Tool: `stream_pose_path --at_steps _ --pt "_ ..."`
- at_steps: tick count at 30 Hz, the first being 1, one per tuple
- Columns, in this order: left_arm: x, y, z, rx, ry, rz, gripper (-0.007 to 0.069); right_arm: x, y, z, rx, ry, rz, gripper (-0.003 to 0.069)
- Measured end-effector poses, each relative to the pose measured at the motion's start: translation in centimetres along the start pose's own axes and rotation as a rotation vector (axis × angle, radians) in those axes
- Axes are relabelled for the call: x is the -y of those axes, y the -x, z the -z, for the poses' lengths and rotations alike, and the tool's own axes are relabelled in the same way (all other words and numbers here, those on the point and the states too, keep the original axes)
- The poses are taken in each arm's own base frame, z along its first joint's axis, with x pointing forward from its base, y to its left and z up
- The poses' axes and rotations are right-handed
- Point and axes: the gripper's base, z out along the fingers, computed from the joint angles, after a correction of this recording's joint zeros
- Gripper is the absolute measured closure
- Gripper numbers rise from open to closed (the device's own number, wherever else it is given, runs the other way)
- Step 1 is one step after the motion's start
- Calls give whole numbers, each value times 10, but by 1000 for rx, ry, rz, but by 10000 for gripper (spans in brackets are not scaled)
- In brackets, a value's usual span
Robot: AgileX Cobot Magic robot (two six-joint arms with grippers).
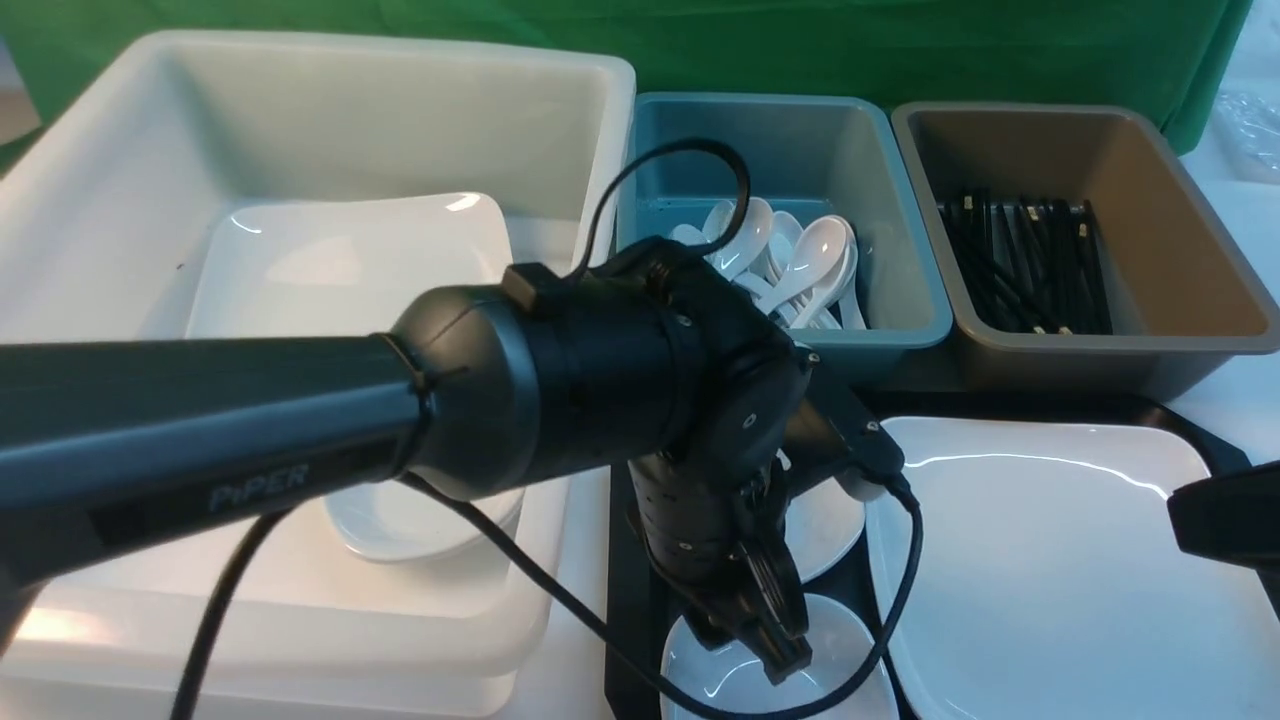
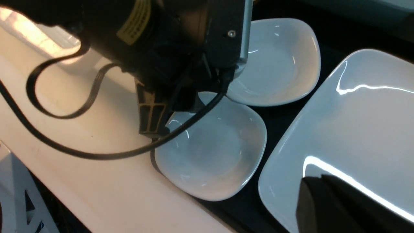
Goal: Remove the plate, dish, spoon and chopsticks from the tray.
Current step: Use the left arm to grab a small plate from the dinner plate
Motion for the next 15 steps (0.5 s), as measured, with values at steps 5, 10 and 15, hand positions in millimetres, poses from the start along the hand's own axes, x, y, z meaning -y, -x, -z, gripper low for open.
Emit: stream_pose_path --at_steps 5,10,15 --pt "0 1 -15 -23 9 14 266 0 1 0 6 -3 -1 634" --pt "-1 1 -25 -44 17 58 265 0 1 0 8 -5 -1 634" --pt "-7 -1 -28 -44 13 102 265 0 1 0 8 -4 -1 634"
